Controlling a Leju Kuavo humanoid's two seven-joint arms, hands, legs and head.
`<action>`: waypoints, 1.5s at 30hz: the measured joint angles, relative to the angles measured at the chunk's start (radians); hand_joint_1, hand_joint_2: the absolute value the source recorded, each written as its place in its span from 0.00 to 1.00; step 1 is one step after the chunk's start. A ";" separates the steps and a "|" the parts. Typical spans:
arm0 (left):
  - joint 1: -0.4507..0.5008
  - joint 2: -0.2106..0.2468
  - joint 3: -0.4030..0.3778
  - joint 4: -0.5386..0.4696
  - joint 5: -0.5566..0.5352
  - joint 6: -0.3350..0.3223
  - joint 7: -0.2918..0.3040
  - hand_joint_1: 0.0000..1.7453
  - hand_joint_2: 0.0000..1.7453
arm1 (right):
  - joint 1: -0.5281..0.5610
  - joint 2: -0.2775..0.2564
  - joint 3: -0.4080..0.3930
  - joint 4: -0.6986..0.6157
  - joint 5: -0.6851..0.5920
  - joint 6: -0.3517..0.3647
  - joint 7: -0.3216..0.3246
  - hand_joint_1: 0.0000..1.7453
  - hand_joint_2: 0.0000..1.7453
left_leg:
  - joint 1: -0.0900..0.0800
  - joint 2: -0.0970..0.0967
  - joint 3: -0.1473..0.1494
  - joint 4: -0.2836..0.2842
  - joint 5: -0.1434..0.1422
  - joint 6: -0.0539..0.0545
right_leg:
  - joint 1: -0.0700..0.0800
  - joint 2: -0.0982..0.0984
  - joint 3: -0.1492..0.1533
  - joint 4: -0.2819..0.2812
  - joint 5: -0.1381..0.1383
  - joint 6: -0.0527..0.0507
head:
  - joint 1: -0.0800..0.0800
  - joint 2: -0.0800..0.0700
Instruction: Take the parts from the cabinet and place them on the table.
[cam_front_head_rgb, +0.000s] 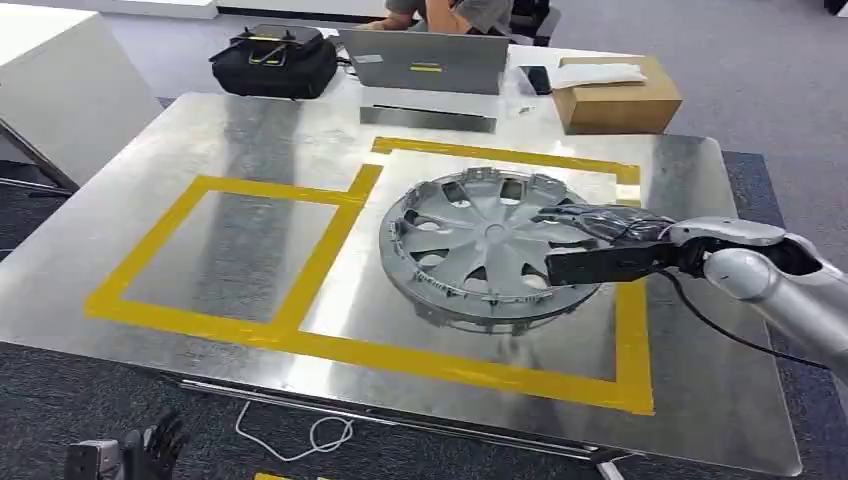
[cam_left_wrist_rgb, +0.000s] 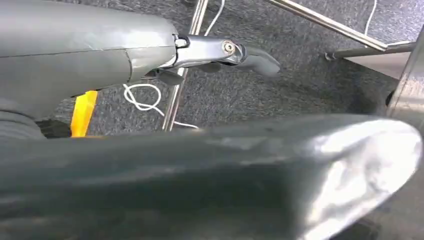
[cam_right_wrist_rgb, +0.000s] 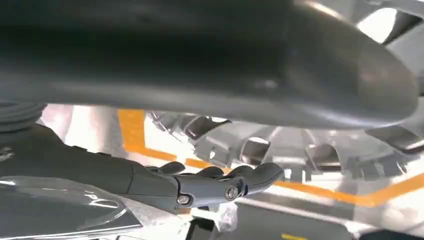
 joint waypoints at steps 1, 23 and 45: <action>0.001 0.000 0.001 0.000 0.004 0.000 0.002 0.00 0.00 | 0.002 -0.005 0.000 -0.012 0.007 -0.018 0.003 0.00 0.00 | 0.000 0.000 0.000 0.000 0.000 0.000 | 0.000 0.000 0.000 0.000 0.000 0.000 | 0.000 0.000; 0.093 -0.124 0.206 -0.198 0.061 -0.038 0.097 0.00 0.00 | 0.529 -0.073 -0.425 -0.452 0.311 -0.370 0.090 0.00 0.00 | -0.001 -0.003 -0.002 0.000 -0.002 0.005 | 0.000 -0.006 0.001 -0.001 -0.001 0.000 | 0.000 0.000; 0.217 -0.136 0.106 -0.331 0.235 0.105 0.188 0.00 0.00 | 1.107 0.410 -1.280 -0.360 0.167 -0.510 -0.045 0.00 0.00 | -0.003 -0.003 -0.001 0.005 -0.011 0.009 | -0.003 -0.005 0.002 -0.002 -0.006 0.003 | -0.001 0.000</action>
